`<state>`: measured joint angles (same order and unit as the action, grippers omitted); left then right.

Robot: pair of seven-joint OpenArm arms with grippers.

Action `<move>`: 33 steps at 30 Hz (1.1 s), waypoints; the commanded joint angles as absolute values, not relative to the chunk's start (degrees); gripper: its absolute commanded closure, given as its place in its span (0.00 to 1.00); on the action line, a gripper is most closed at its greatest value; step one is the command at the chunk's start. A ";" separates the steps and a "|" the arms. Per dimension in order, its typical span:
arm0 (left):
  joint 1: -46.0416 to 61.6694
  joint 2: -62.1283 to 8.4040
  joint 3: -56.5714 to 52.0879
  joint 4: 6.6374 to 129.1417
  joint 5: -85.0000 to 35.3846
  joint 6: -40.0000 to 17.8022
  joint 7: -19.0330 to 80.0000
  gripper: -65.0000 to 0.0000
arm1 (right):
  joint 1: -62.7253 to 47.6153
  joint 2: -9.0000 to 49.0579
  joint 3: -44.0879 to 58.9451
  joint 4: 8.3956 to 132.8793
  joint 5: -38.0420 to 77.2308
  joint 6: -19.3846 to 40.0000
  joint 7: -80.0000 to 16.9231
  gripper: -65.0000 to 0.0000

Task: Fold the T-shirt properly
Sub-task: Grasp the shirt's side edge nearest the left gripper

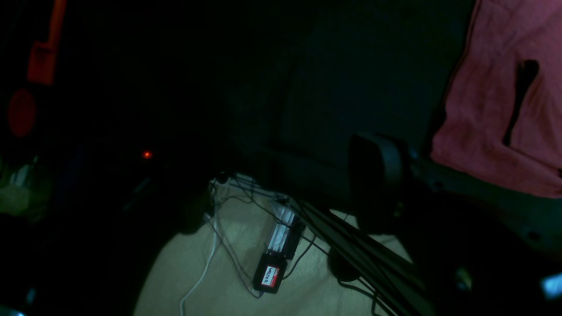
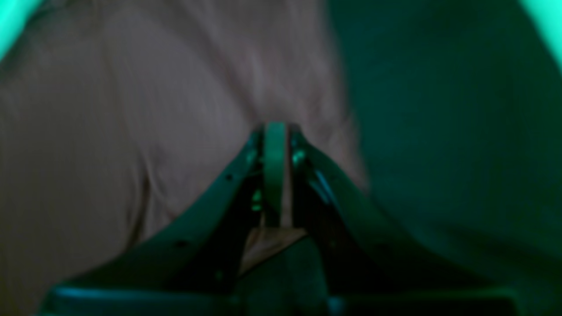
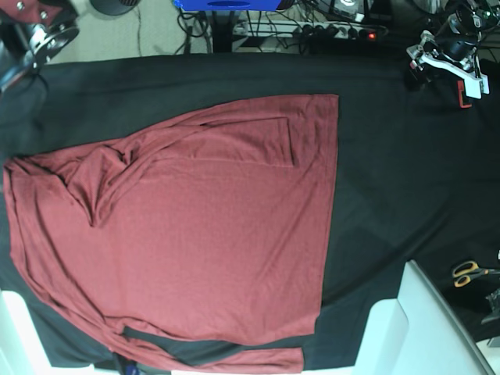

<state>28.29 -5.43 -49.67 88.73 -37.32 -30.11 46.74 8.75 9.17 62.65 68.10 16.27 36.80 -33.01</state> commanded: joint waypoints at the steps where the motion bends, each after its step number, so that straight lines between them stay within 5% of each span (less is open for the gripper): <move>1: 28.62 -6.20 -49.98 89.54 -38.20 -30.55 45.67 0.27 | 8.40 9.80 64.22 69.32 16.92 36.79 -35.21 0.80; 7: 28.53 -6.73 -41.63 89.54 -37.85 -30.55 45.49 0.27 | 8.57 10.95 71.52 59.82 19.21 37.14 -38.55 0.00; 10: 26.77 -6.20 -39.69 88.66 -37.85 -30.55 45.49 0.27 | 8.75 13.23 71.78 52.00 19.21 37.14 -34.42 0.02; 18: 25.36 -6.11 -38.90 84.00 -38.20 -30.55 45.49 0.27 | 12.35 19.74 71.69 34.77 19.21 37.23 -28.09 0.26; 31: 25.45 -3.03 -38.55 84.09 -37.93 -34.24 45.49 0.26 | 15.60 19.38 64.66 32.66 19.21 37.23 -28.00 0.28; 33: 25.45 -2.68 -38.73 84.09 -37.93 -36.09 45.49 0.26 | 15.69 19.38 64.40 32.66 19.21 37.14 -28.00 0.36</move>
<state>25.10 -2.35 -38.33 83.24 -37.30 -35.48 46.11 14.85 18.41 64.55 32.23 18.87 36.69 -28.16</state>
